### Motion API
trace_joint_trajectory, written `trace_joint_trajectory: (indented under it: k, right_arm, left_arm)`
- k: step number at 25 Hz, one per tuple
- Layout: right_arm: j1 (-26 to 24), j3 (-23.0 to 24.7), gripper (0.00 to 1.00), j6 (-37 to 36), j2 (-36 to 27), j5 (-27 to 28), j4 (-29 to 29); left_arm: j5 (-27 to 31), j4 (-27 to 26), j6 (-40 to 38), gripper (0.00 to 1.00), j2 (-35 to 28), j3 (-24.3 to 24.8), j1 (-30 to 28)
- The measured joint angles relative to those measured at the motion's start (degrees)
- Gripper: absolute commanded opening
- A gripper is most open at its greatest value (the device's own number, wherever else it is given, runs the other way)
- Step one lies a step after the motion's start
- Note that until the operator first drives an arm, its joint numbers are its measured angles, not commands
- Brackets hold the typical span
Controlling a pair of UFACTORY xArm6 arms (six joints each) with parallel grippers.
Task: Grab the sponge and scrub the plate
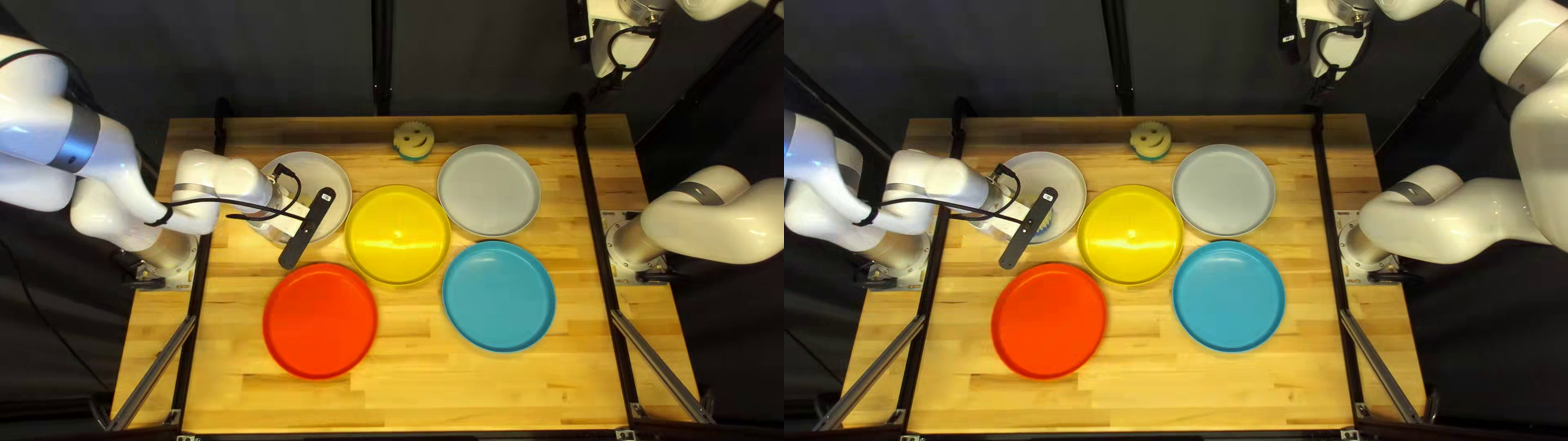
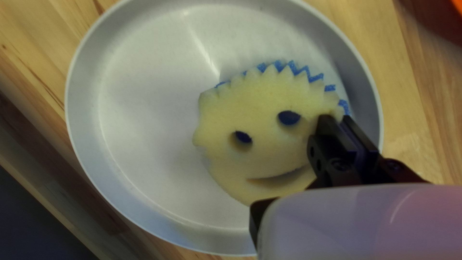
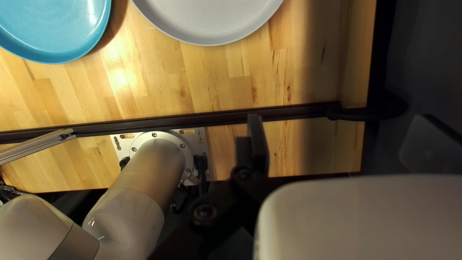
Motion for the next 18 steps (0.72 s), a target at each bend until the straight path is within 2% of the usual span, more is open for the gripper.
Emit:
trace_joint_trajectory:
  k: [5,18]
  right_arm:
    - [0.00,0.00,1.00,0.00,0.00,0.00,0.00]
    - [0.00,0.00,1.00,0.00,0.00,0.00,0.00]
  left_arm:
    - [-2.81,-0.74,1.30,0.00,3.66,-0.22,1.40]
    - [-7.22,-0.44,3.00,0.00,15.12,-9.62,2.24]
